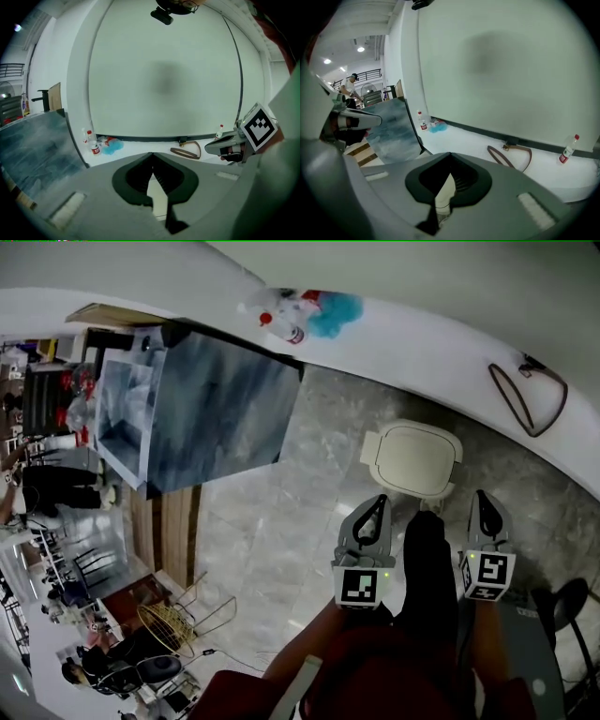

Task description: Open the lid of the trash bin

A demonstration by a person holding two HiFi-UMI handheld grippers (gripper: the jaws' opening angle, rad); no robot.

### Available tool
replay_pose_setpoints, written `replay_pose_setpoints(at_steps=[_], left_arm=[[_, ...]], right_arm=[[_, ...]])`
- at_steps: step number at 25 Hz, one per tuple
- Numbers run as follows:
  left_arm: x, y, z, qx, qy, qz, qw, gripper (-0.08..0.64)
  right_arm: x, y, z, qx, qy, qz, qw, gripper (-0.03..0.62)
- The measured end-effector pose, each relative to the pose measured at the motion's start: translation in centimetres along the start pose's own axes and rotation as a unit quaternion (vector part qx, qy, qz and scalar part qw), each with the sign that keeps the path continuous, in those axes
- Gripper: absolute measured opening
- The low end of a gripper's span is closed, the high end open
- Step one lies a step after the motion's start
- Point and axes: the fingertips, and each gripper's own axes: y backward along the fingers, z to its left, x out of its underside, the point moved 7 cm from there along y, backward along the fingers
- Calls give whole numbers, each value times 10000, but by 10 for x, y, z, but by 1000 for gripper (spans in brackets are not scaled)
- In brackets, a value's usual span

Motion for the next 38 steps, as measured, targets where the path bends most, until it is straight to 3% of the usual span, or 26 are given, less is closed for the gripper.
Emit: replay_pose_setpoints(at_steps=[15, 21, 32, 38], left_arm=[[103, -44, -15, 72, 284, 1076, 9938, 6], [129, -52, -18, 124, 367, 1394, 9895, 6], [167, -61, -17, 52, 563, 1844, 9812, 6], [186, -67, -20, 146, 769, 2266, 9708, 6]], right_arm=[[100, -77, -14, -240, -175, 1108, 9934, 29], [136, -105, -21, -273, -382, 1502, 9875, 80], [185, -148, -34, -302, -492, 2103, 9759, 98], [199, -163, -39, -275, -528, 2336, 9705, 101]])
